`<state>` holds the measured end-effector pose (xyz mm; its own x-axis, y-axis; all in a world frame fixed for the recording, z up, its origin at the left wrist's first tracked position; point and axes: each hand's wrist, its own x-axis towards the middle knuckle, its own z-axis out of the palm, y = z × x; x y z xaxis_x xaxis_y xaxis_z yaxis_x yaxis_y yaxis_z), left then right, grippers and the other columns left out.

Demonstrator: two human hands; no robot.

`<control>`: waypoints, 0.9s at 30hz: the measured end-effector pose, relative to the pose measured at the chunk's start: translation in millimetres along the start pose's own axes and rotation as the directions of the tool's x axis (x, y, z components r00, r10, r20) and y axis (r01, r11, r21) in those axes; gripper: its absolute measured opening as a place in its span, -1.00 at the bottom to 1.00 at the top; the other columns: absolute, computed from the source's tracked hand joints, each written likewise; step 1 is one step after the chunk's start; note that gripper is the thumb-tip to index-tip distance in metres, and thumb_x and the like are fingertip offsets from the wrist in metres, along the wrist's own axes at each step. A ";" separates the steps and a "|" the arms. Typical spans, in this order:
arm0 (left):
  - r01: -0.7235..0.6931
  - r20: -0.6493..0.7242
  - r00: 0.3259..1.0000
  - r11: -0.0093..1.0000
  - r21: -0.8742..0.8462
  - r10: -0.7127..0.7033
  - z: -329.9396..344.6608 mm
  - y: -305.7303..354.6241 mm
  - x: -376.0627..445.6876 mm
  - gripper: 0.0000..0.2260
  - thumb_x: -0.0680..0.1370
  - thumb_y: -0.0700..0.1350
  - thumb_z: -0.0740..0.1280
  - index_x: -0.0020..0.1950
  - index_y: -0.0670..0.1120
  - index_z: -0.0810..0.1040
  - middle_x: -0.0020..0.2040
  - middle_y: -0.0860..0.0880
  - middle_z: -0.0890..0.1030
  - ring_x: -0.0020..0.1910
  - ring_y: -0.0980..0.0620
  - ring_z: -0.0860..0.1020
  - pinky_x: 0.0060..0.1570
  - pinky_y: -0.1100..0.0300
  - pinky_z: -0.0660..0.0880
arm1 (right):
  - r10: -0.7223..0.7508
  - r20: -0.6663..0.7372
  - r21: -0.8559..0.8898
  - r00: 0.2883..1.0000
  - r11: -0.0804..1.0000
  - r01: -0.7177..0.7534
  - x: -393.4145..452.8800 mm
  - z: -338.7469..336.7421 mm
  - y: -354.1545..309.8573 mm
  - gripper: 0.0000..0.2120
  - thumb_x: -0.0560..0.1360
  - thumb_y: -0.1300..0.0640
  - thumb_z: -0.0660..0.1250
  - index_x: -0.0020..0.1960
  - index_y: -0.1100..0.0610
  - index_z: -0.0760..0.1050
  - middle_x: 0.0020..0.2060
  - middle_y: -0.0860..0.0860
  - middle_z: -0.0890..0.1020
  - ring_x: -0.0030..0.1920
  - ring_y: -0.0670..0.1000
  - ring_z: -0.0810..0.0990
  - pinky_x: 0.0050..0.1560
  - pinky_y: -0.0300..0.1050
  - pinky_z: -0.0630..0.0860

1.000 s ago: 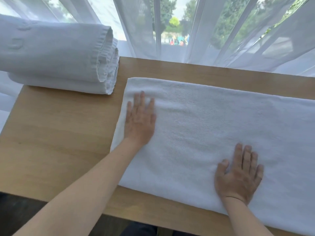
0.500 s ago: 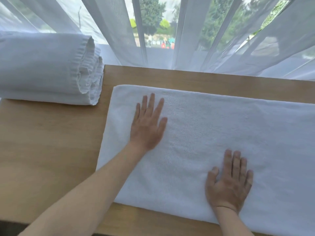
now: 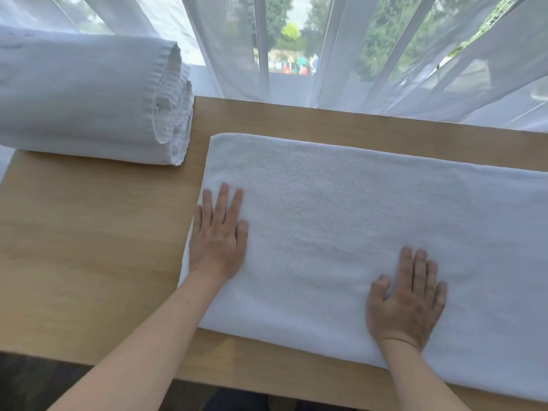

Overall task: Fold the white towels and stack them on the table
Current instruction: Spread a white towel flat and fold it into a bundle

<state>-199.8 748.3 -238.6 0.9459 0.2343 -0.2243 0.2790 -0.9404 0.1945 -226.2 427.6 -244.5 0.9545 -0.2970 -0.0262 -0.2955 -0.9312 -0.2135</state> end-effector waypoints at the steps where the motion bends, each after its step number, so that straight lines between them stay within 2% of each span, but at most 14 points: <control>1: 0.025 -0.003 1.000 1.000 0.019 -0.025 0.1 3.3 -2.3 -0.44 0.65 0.13 -0.23 0.65 0.04 -0.21 0.63 0.02 -0.30 0.58 -0.02 -0.37 0.57 -0.05 -0.26 | -0.003 0.004 -0.003 1.000 1.000 0.003 -0.5 0.2 0.6 -0.34 0.53 -0.08 -0.01 0.62 0.02 0.11 0.60 0.02 0.15 0.60 0.07 0.06 0.57 0.19 -0.06; 2: 0.028 -0.016 1.000 0.999 0.026 -0.028 0.7 8.2 -8.0 -0.43 0.65 0.12 -0.22 0.65 0.00 -0.21 0.64 -0.03 -0.29 0.59 -0.04 -0.36 0.57 -0.05 -0.26 | -0.005 0.006 -0.006 1.000 1.000 0.005 -0.7 0.6 1.5 -0.34 0.54 -0.08 -0.01 0.62 0.02 0.10 0.60 0.01 0.14 0.60 0.07 0.05 0.57 0.18 -0.06; 4: -0.113 -0.028 0.993 0.993 0.015 0.114 5.9 19.6 -28.9 -0.42 0.67 0.10 -0.11 0.65 -0.08 -0.13 0.65 -0.09 -0.18 0.62 -0.08 -0.25 0.58 -0.06 -0.22 | -0.003 0.000 -0.005 1.000 1.000 0.003 -0.8 2.4 2.9 -0.35 0.54 -0.08 -0.01 0.62 0.01 0.09 0.61 0.01 0.13 0.60 0.06 0.04 0.57 0.17 -0.07; 6: -0.284 0.008 0.959 0.959 0.023 0.284 13.1 23.0 -52.8 -0.44 0.69 0.11 -0.05 0.66 -0.03 -0.04 0.67 -0.03 -0.08 0.64 -0.06 -0.13 0.58 -0.07 -0.16 | -0.003 -0.002 -0.008 1.000 1.000 0.003 -1.0 3.5 4.0 -0.36 0.55 -0.08 0.00 0.62 0.00 0.08 0.61 0.00 0.13 0.60 0.05 0.03 0.57 0.16 -0.08; 7: -0.286 0.031 0.958 0.958 0.026 0.285 14.9 19.8 -59.7 -0.44 0.69 0.14 -0.07 0.66 0.01 -0.05 0.67 0.01 -0.09 0.64 -0.03 -0.14 0.58 -0.07 -0.15 | -0.004 0.001 -0.007 1.000 1.000 0.004 -0.5 3.7 4.4 -0.36 0.55 -0.08 0.00 0.62 0.00 0.07 0.61 0.00 0.13 0.60 0.05 0.02 0.57 0.16 -0.09; 10: -0.062 0.043 0.997 0.998 -0.014 0.063 11.8 4.3 -58.0 -0.41 0.65 0.25 -0.21 0.63 0.10 -0.27 0.63 0.11 -0.30 0.60 0.05 -0.33 0.58 -0.04 -0.24 | 0.001 0.015 -0.010 1.000 1.000 -0.001 -0.2 3.2 4.7 -0.36 0.56 -0.08 0.00 0.63 0.00 0.06 0.61 -0.01 0.11 0.61 0.04 0.01 0.57 0.15 -0.10; 12: 0.073 0.034 0.997 0.992 -0.106 -0.069 5.9 -1.1 -52.7 -0.34 0.62 0.34 -0.17 0.62 0.10 -0.32 0.62 0.10 -0.32 0.60 0.06 -0.32 0.58 -0.01 -0.25 | -0.004 0.020 -0.001 1.000 1.000 0.004 -1.2 1.8 3.7 -0.35 0.56 -0.09 -0.01 0.63 0.00 0.06 0.61 -0.01 0.11 0.61 0.04 0.00 0.57 0.14 -0.11; 15: 0.272 0.040 0.960 0.893 -0.358 -0.277 -11.0 -0.8 -40.4 -0.18 0.57 0.35 0.14 0.66 -0.02 -0.11 0.67 -0.03 -0.05 0.63 -0.03 -0.05 0.58 -0.05 -0.05 | -0.007 0.032 0.006 0.999 1.000 0.007 -0.8 -0.4 3.6 -0.35 0.56 -0.10 -0.03 0.63 0.00 0.04 0.61 0.00 0.10 0.61 0.04 -0.01 0.57 0.14 -0.12; 18: 0.324 -0.006 0.927 0.808 -0.492 -0.376 -24.5 -2.5 -24.5 -0.11 0.47 0.29 0.42 0.63 -0.06 0.11 0.57 -0.05 0.28 0.54 -0.12 0.20 0.51 -0.09 0.16 | -0.003 0.040 0.021 0.999 1.000 0.002 0.0 -1.7 3.7 -0.34 0.55 -0.10 -0.03 0.63 -0.01 0.04 0.61 0.00 0.10 0.61 0.04 -0.01 0.58 0.13 -0.14; 20: 0.347 0.033 0.910 0.715 -0.607 -0.414 -31.7 -7.0 -13.7 -0.08 0.37 0.23 0.55 0.58 -0.04 0.21 0.47 0.00 0.41 0.43 -0.07 0.38 0.39 -0.05 0.36 | -0.003 0.036 0.028 0.999 1.000 0.002 -0.8 -1.6 3.0 -0.34 0.55 -0.10 -0.03 0.63 -0.01 0.05 0.61 0.00 0.11 0.61 0.04 0.00 0.58 0.12 -0.15; 22: 0.390 0.086 0.883 0.621 -0.680 -0.461 -37.9 -10.7 -5.8 -0.18 0.31 0.19 0.62 0.45 -0.03 0.37 0.27 0.07 0.55 0.23 0.01 0.55 0.10 0.12 0.51 | -0.007 0.030 0.036 1.000 0.999 0.005 -0.3 -1.1 3.4 -0.34 0.55 -0.10 -0.02 0.63 -0.01 0.06 0.61 0.00 0.11 0.61 0.05 0.01 0.58 0.11 -0.16; 24: 0.403 0.106 0.883 0.624 -0.670 -0.457 -41.7 -11.7 -1.5 -0.42 0.30 0.17 0.62 0.20 0.03 0.48 0.02 0.16 0.60 0.00 0.10 0.60 -0.19 0.26 0.46 | -0.004 0.029 0.038 1.000 0.999 0.003 0.1 -0.2 4.6 -0.35 0.55 -0.10 -0.02 0.63 -0.01 0.06 0.61 0.00 0.11 0.61 0.04 0.01 0.58 0.12 -0.16; 27: 0.330 0.063 0.913 0.639 -0.695 -0.403 -42.2 -11.2 0.3 -0.66 0.36 0.09 0.61 -0.06 0.11 0.49 -0.10 0.17 0.60 -0.11 0.18 0.58 -0.29 0.32 0.40 | -0.004 0.024 0.042 1.000 0.999 0.003 -0.4 1.7 5.0 -0.35 0.55 -0.10 -0.01 0.63 -0.02 0.05 0.61 0.00 0.11 0.61 0.04 0.00 0.58 0.12 -0.15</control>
<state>-195.6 769.3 -200.6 0.7406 0.5774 -0.3437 0.6055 -0.3517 0.7139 -228.0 423.4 -247.2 0.9563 -0.2883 -0.0489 -0.2910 -0.9223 -0.2545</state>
